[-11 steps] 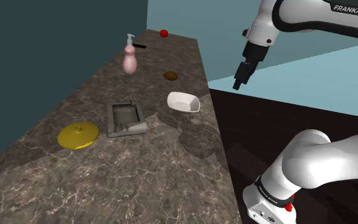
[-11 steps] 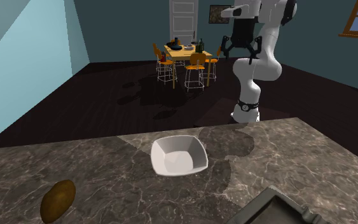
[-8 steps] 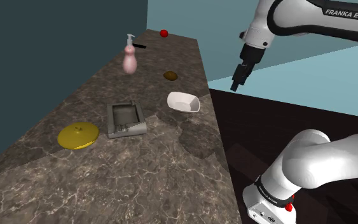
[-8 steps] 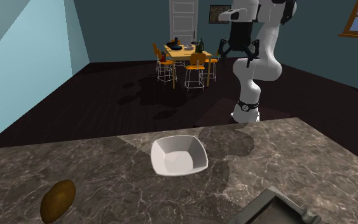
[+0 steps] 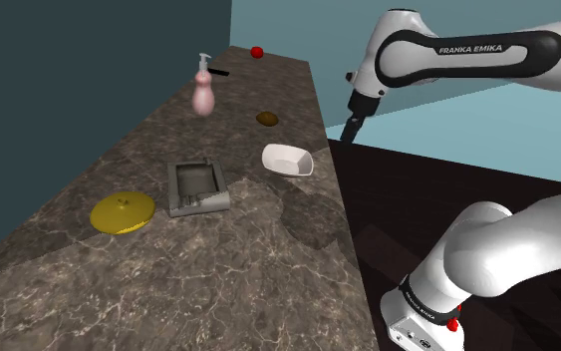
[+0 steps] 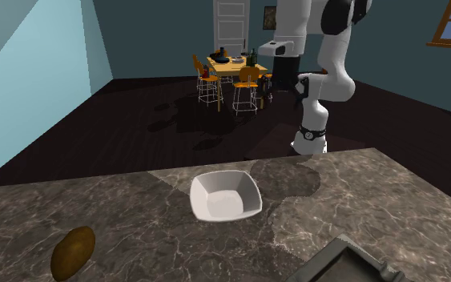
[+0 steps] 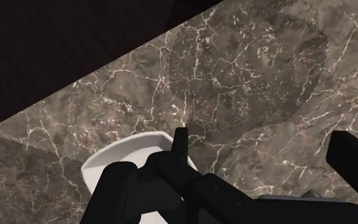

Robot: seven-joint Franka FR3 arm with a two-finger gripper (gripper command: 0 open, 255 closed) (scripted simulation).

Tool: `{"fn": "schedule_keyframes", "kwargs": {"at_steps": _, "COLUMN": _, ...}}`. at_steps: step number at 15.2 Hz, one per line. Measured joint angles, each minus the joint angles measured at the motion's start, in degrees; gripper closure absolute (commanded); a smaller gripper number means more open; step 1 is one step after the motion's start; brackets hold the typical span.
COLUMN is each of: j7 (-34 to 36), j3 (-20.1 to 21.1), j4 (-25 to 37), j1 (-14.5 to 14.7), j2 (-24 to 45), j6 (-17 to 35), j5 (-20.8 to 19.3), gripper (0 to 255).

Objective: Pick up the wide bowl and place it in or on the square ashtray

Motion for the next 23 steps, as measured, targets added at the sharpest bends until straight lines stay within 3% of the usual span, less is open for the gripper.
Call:
{"fn": "schedule_keyframes", "kwargs": {"at_steps": 6, "j7": -8.6, "j3": -2.9, "j4": 0.65, "j1": 2.6, "j2": 11.74, "j6": 12.47, "j5": 1.09, "gripper": 0}}
{"fn": "schedule_keyframes", "kwargs": {"at_steps": 13, "j7": -20.25, "j3": -5.02, "j4": 5.26, "j1": 5.21, "j2": 26.26, "j6": 23.56, "j5": 5.52, "gripper": 0}}
{"fn": "schedule_keyframes", "kwargs": {"at_steps": 18, "j7": -29.19, "j3": -4.64, "j4": 11.3, "j1": 5.81, "j2": 37.54, "j6": 29.28, "j5": 10.61, "gripper": 0}}
{"fn": "schedule_keyframes", "kwargs": {"at_steps": 23, "j7": -31.53, "j3": -4.0, "j4": 11.99, "j1": 5.62, "j2": 41.71, "j6": 32.76, "j5": 12.67, "gripper": 0}}
